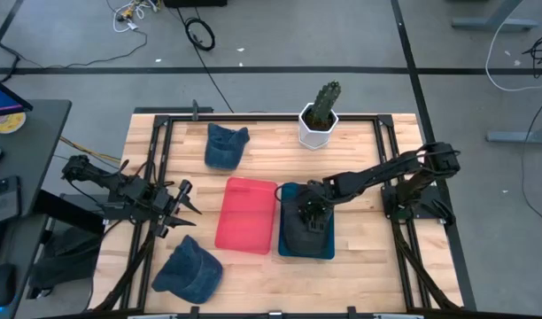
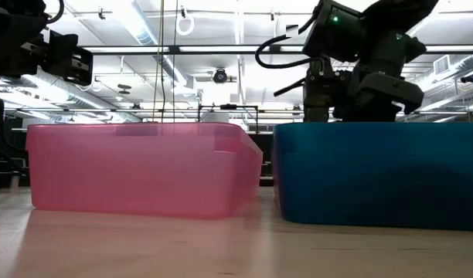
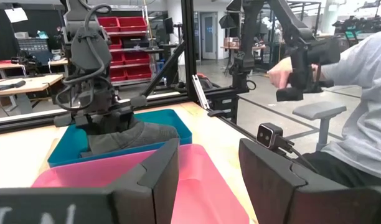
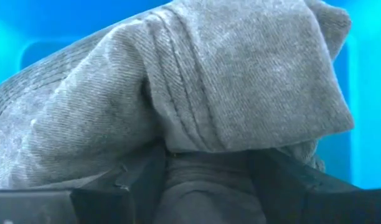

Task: Pick & Place hat
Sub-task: Put the black cap into the blue bin, then put the bottom blue cap into the red bin

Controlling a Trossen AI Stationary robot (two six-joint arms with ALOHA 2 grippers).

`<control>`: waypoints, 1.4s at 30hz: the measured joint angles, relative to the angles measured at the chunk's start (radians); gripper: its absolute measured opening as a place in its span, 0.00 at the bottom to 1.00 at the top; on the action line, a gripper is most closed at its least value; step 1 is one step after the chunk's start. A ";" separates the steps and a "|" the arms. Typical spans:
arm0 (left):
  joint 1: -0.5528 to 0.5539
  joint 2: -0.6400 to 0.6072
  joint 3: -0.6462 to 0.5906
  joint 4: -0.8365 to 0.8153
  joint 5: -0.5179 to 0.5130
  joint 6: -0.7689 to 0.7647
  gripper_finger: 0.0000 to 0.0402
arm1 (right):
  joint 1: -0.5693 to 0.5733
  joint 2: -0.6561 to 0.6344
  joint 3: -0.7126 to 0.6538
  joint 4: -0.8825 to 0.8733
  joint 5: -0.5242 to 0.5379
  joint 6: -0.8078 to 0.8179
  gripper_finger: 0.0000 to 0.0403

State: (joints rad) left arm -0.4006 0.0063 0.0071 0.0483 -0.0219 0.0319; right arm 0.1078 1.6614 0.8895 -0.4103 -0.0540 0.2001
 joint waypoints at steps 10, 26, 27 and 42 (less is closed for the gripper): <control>0.000 0.000 0.000 0.000 0.000 0.000 0.42 | -0.001 -0.089 0.111 -0.167 -0.032 -0.020 0.53; 0.000 0.000 0.000 0.000 0.000 0.000 0.42 | -0.014 -0.154 0.138 0.074 0.026 -0.093 0.53; 0.000 0.000 0.000 0.000 0.000 0.000 0.42 | -0.014 -0.165 0.134 0.094 0.045 -0.113 0.53; 0.000 0.000 0.000 -0.001 0.000 0.000 0.42 | -0.044 -0.750 -0.392 0.590 0.021 -0.181 0.53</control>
State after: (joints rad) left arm -0.4004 0.0063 0.0074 0.0472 -0.0219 0.0319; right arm 0.0642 0.9111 0.4975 0.1792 -0.0327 0.0188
